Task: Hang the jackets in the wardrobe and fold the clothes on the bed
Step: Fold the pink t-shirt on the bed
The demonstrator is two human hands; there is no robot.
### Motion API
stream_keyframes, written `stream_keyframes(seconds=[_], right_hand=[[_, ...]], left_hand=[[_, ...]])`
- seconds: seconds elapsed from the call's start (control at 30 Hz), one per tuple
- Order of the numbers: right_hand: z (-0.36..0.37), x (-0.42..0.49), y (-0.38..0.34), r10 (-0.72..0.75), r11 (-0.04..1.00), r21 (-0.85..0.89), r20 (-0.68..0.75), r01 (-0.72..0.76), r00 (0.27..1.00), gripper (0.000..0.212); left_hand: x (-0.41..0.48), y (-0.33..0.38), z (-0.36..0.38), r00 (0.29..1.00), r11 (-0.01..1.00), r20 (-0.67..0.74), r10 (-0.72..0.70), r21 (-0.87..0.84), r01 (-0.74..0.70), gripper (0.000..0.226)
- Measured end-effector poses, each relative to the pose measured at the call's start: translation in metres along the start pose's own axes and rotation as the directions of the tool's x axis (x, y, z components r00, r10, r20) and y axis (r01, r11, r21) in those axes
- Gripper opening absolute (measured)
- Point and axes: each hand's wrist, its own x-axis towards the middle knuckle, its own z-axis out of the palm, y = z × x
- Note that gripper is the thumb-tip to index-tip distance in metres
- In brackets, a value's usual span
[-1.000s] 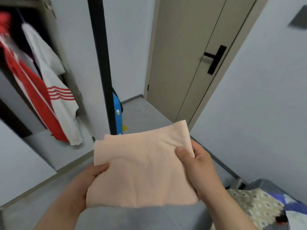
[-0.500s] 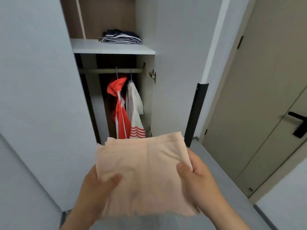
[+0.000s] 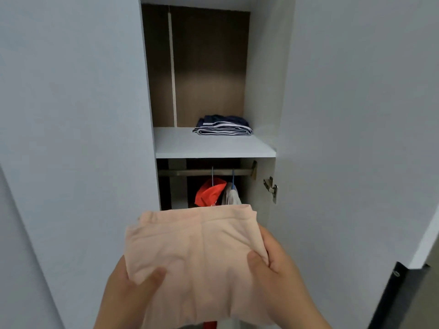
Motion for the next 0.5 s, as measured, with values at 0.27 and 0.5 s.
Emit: stream_keyframes(seconds=[0.27, 0.5], right_hand=[[0.003, 0.082, -0.019, -0.11, 0.992, -0.081, -0.178, 0.097, 0.978, 0.073], [0.006, 0.149, -0.036, -0.191, 0.972, -0.204, -0.394, 0.117, 0.899, 0.067]], left_hand=[[0.087, 0.028, 0.014, 0.983, 0.983, 0.016, 0.181, -0.045, -0.18, 0.086], [0.187, 0.048, 0.045, 0.946, 0.942, 0.057, 0.32, -0.127, -0.311, 0.062]])
